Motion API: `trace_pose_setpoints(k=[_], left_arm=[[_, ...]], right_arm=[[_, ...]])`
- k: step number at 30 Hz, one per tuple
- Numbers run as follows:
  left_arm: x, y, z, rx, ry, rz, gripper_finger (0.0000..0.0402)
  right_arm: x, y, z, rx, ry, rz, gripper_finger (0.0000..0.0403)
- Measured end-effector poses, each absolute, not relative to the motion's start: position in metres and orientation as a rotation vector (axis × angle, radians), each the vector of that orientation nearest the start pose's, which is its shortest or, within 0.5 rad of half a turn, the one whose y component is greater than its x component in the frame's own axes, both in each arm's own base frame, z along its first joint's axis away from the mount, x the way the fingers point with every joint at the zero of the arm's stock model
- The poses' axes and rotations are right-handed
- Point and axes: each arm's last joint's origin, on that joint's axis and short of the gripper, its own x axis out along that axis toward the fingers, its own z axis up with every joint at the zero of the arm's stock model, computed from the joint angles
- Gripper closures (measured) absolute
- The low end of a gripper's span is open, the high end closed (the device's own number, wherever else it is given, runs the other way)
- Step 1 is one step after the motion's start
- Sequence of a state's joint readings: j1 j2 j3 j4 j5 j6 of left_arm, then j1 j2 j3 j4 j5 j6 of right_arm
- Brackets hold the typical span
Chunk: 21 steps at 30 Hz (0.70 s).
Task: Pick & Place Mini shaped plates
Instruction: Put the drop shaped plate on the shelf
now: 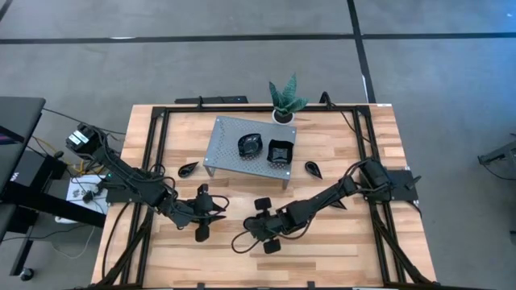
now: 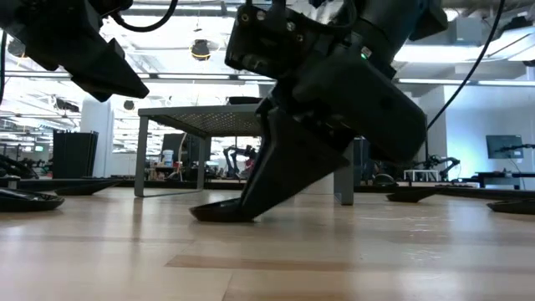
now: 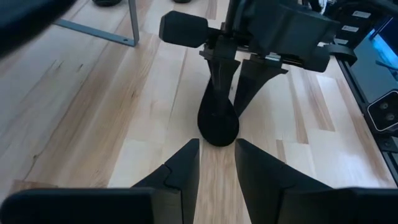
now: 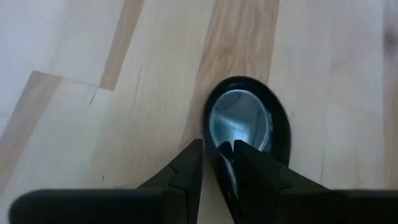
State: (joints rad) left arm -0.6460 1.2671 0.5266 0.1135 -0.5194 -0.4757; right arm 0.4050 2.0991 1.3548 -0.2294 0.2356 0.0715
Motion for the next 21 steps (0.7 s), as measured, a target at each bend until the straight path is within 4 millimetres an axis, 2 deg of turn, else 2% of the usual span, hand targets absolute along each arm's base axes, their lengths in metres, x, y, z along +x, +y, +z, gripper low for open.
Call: trace_pose_setpoints(k=[4, 9, 13, 16, 21], left_arm=[[0.198, -0.132, 0.180, -0.119, 0.536, 0.004, 0.0298], [0.198, -0.132, 0.180, -0.122, 0.536, 0.003, 0.0298], [0.197, -0.133, 0.181, -0.146, 0.553, -0.044, 0.0298], [0.194, -0.133, 0.188, -0.178, 0.546, -0.101, 0.0298], [0.181, -0.126, 0.210, -0.222, 0.518, -0.211, 0.0298]], right_arm=[[0.397, 0.159, 0.129, -0.222, 0.946, 0.136, 0.0338], [0.398, 0.157, 0.130, -0.209, 0.940, 0.146, 0.0394], [0.399, 0.162, 0.133, -0.208, 0.933, 0.155, 0.0386], [0.404, 0.170, 0.148, -0.209, 0.938, 0.176, 0.0389], [0.416, 0.176, 0.194, -0.245, 0.964, 0.161, 0.0396]])
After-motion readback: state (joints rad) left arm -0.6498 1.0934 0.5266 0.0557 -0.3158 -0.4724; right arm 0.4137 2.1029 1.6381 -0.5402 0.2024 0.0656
